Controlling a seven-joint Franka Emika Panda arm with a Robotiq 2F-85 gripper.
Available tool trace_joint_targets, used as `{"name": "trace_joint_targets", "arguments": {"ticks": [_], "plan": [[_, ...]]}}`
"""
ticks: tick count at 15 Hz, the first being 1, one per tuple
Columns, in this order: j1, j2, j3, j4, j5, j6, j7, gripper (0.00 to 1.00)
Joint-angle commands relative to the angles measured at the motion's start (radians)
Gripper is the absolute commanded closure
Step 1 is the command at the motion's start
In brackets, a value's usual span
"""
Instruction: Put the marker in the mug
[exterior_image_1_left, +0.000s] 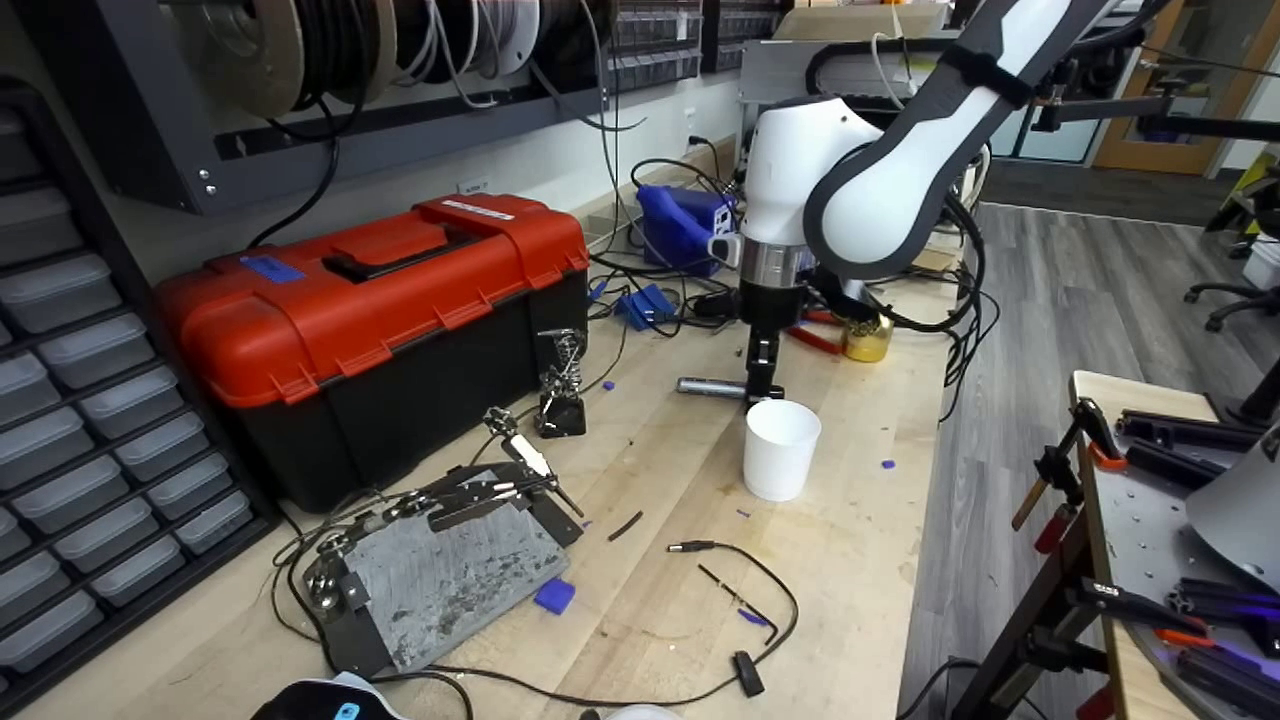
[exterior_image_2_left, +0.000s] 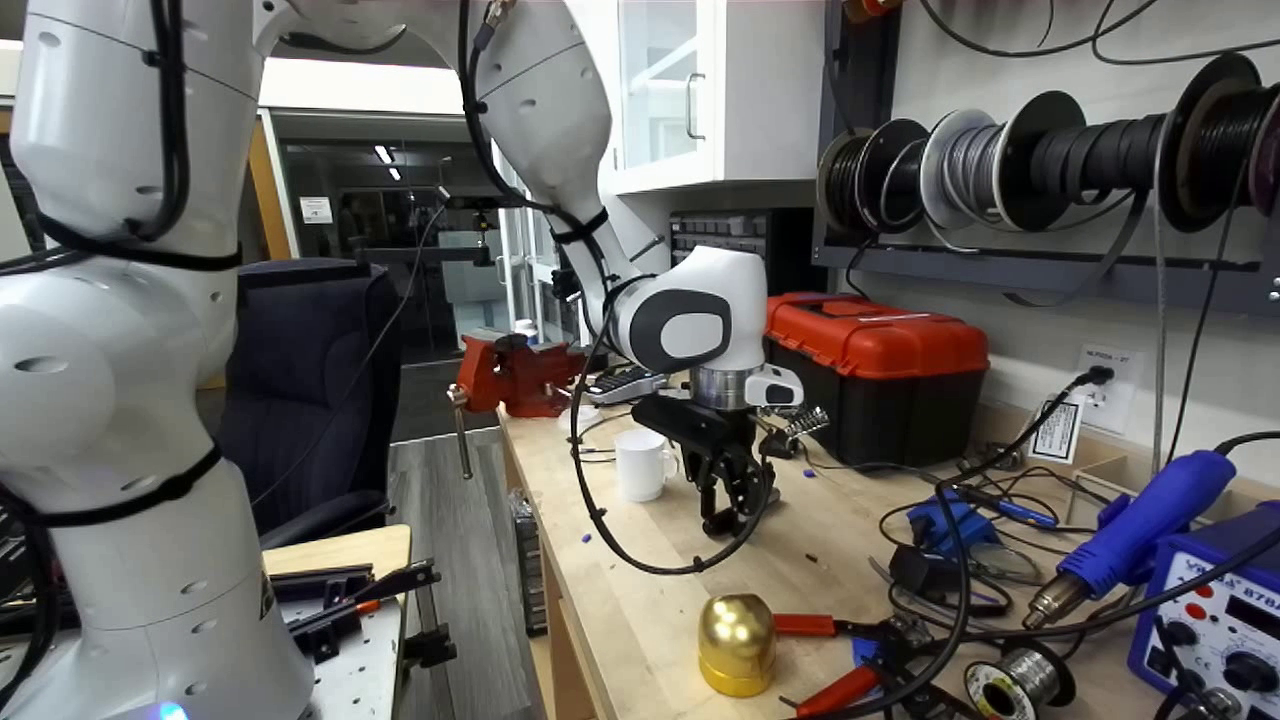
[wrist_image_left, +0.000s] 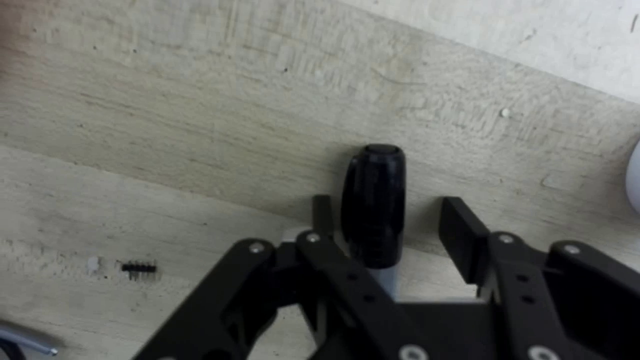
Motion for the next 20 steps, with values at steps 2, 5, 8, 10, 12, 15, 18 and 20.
{"name": "trace_joint_targets", "arguments": {"ticks": [2,5,8,10,12,15,18,20], "plan": [[-0.021,-0.006,0.020,0.008,0.018,0.002,-0.003,0.78],[-0.028,-0.008,0.027,0.011,0.037,-0.005,-0.010,0.96],[-0.031,-0.017,0.026,0.012,0.051,-0.021,-0.007,0.93],[-0.029,-0.030,0.019,0.010,0.044,-0.026,-0.004,0.93],[-0.030,-0.052,0.016,0.007,0.037,-0.037,-0.004,0.93],[-0.027,-0.091,0.010,0.004,0.025,-0.059,-0.002,0.93],[-0.019,-0.139,0.006,-0.002,0.019,-0.094,0.004,0.93],[-0.017,-0.175,0.006,-0.010,0.022,-0.131,0.001,0.93]]}}
